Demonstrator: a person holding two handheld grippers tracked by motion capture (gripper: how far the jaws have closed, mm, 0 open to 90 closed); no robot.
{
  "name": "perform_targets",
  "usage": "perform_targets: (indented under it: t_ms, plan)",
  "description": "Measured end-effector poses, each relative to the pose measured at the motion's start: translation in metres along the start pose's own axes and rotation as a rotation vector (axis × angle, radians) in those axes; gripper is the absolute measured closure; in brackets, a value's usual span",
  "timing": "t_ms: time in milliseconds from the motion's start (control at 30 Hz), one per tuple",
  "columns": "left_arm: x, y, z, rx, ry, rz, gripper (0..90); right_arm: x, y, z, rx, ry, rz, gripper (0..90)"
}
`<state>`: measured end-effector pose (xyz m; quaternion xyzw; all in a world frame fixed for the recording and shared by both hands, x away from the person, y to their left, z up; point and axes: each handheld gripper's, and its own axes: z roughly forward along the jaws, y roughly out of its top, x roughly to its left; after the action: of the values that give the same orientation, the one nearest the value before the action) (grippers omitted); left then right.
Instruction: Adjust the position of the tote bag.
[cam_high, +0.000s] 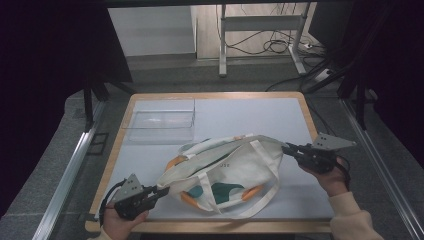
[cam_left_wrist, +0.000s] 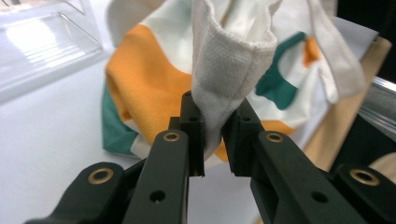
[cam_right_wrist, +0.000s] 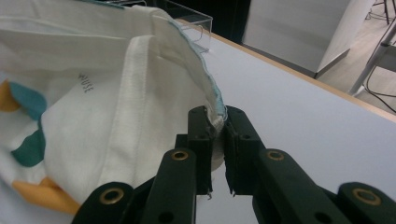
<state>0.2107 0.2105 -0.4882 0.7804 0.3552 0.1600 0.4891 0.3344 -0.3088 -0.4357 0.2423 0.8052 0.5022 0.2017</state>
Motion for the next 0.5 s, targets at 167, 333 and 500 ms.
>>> perform_targets:
  t_ms: [167, 333, 500]
  plan:
    - [0.02, 0.012, 0.011, 0.003, 0.013, -0.01, 80.3, 0.009, -0.012, -0.013, 0.005, -0.001, 0.025, 80.6]
    - [0.035, 0.022, 0.019, 0.009, 0.021, -0.005, 80.3, 0.015, -0.016, -0.017, 0.007, 0.001, 0.042, 80.6]
    - [0.043, 0.027, 0.025, 0.01, 0.026, -0.012, 80.3, 0.02, -0.017, -0.02, 0.003, 0.0, 0.042, 80.5]
